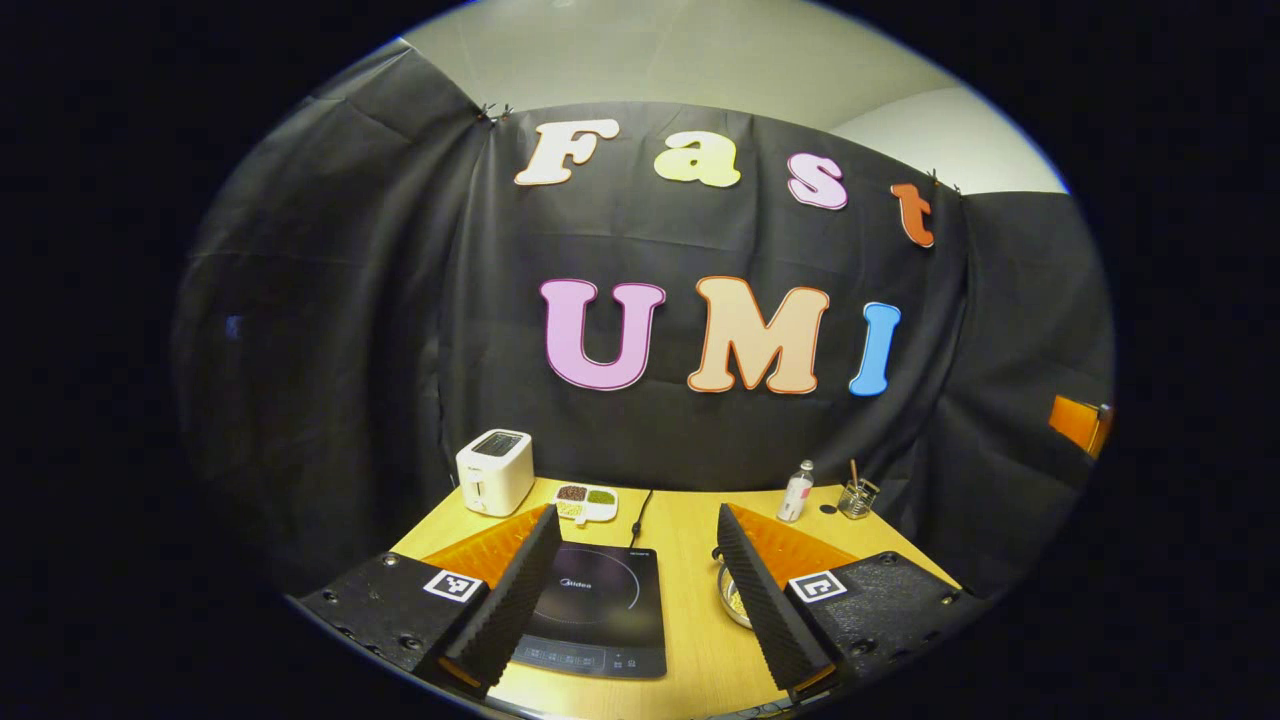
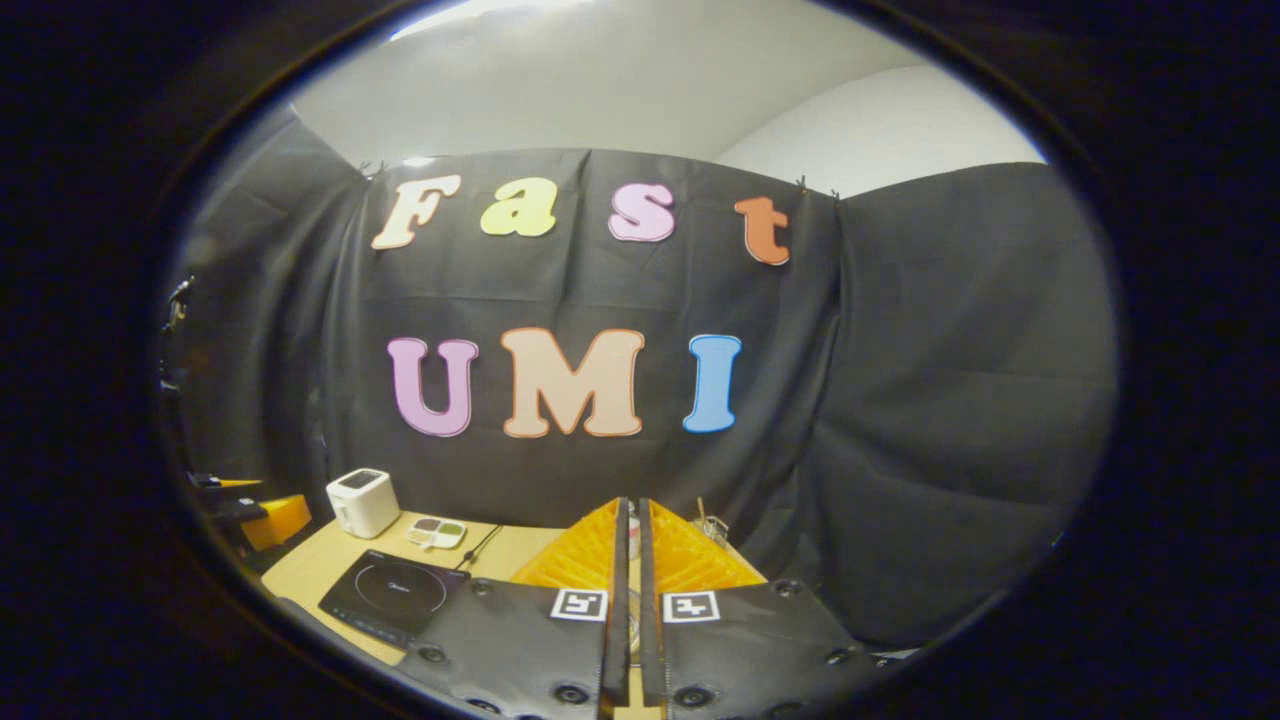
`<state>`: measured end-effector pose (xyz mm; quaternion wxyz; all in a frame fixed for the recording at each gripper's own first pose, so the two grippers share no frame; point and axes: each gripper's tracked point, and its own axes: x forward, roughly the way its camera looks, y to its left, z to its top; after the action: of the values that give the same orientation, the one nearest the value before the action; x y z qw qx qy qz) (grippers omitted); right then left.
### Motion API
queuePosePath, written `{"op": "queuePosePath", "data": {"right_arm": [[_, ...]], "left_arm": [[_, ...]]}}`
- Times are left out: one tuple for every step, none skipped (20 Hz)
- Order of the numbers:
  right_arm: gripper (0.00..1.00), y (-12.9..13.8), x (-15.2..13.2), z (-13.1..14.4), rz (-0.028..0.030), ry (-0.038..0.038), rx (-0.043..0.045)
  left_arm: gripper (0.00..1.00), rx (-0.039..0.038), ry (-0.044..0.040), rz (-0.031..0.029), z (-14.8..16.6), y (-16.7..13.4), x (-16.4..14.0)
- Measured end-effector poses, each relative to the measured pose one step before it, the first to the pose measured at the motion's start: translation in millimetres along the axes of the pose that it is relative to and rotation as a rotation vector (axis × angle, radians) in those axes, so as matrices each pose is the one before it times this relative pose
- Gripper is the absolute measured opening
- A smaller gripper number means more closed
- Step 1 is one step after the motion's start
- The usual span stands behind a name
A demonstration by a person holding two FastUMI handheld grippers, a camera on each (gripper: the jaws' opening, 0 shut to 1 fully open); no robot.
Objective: First push the handle of the pot to place it horizontally, then grasp the pot with both hands and set it on the induction cooktop.
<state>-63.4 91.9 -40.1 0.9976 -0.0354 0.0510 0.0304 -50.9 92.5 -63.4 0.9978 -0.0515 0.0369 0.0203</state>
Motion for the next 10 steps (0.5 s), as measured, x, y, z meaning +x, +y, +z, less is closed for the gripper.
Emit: {"op": "queuePosePath", "data": {"right_arm": [[0.1,4.13,-0.52,-5.64,0.00872,0.01222,0.00324],[0.06,3.86,-0.7,-5.02,0.01319,0.01368,0.00795],[0.06,1.56,-0.21,-6.99,0.00775,0.01551,0.00596],[0.06,-0.01,0.13,-6.69,0.00422,0.01916,0.00195],[0.07,1.07,0.45,-9.02,0.00629,0.02237,0.00123],[0.14,0.57,1.43,-9.36,0.00871,0.02512,0.00093],[0.09,0.52,0.24,-10.86,0.00878,0.0271,0.00111],[0.14,0.65,2.1,-11.1,0.0109,0.03216,0.00102],[0.14,0.35,3.51,-12.88,0.0083,0.03469,0.00154],[0.14,0.26,4.4,-11.73,0.00924,0.03538,0.00298]], "left_arm": [[0.96,0.00493,-0.00154,0.00727,0.6,3.4,-2.34],[0.92,0.00522,-0.00202,0.00897,-0.5,4.42,-0.73],[0.92,0.00585,0.00257,0.00956,-1.12,3.69,-1.84],[0.92,0.00574,0.00487,0.00767,-2.24,2.85,-3.1],[0.92,0.00417,0.00201,0.00445,-0.44,1.5,-0.73],[0.92,0.00385,0.00226,0.00303,-0.18,0.87,-1.71],[0.92,0.00315,-0.00007,0.00314,-0.21,1.05,-0.66],[0.92,0.00186,-0.00046,0.00438,-0.85,0.9,0.17],[0.96,0.00172,0.00108,0.0043,-0.23,-0.02,0.75],[0.95,0.00293,0.00106,0.00454,-0.84,0.66,1.32]]}}
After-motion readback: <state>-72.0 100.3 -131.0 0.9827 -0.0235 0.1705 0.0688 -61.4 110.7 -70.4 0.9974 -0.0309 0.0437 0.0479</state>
